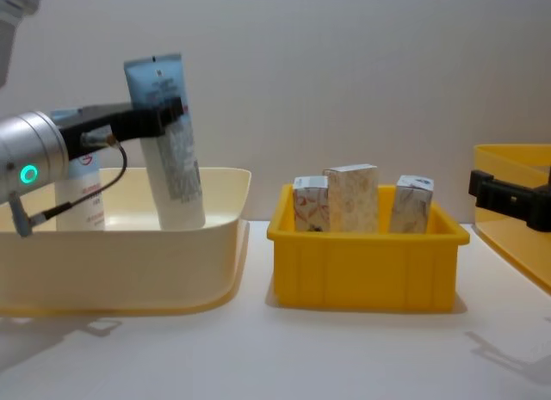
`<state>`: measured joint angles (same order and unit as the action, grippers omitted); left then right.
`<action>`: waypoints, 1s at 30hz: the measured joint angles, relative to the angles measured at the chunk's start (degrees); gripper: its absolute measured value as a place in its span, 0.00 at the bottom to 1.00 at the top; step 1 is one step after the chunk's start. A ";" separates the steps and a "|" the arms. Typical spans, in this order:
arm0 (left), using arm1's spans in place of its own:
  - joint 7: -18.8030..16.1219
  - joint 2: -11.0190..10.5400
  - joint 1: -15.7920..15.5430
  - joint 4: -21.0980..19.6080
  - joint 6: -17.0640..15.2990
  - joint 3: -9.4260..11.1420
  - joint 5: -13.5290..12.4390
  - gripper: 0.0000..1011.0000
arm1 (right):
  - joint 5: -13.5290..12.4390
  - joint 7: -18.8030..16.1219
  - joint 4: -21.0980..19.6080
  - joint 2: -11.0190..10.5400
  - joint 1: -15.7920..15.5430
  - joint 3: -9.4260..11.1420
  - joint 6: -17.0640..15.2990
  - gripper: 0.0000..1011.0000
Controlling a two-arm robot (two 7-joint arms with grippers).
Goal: Bimanual collaborative sorting of washing and personal care products
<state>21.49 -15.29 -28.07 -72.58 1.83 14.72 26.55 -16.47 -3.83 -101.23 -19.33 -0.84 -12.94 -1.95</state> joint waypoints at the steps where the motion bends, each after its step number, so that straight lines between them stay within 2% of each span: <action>1: 0.79 -0.23 0.14 -0.33 0.52 -0.24 0.50 0.20 | 0.00 0.00 0.00 0.00 0.00 0.00 0.00 0.99; 4: 1.93 -0.55 0.30 -0.91 1.16 -0.51 1.22 0.20 | 0.00 0.00 0.00 0.00 0.00 0.00 0.00 0.99; 16: 10.26 -2.45 1.13 -3.31 3.15 -0.85 6.01 0.20 | 0.00 0.00 0.00 0.00 0.00 0.00 0.00 0.99; 23: 15.71 -3.49 1.44 -4.15 3.40 0.13 8.52 0.20 | 0.00 0.00 0.00 0.00 0.00 0.00 0.00 0.99; 27: 17.68 -3.82 1.52 -4.37 3.42 0.84 9.20 0.20 | 0.00 0.00 0.00 0.00 0.00 0.00 0.00 0.99; 30: 19.94 -4.02 1.55 -4.55 3.52 2.06 9.62 0.20 | 0.00 0.00 0.00 0.00 0.00 0.00 0.00 0.99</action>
<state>41.44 -19.31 -26.52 -77.13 5.35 16.78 36.18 -16.47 -3.83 -101.23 -19.33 -0.84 -12.94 -1.95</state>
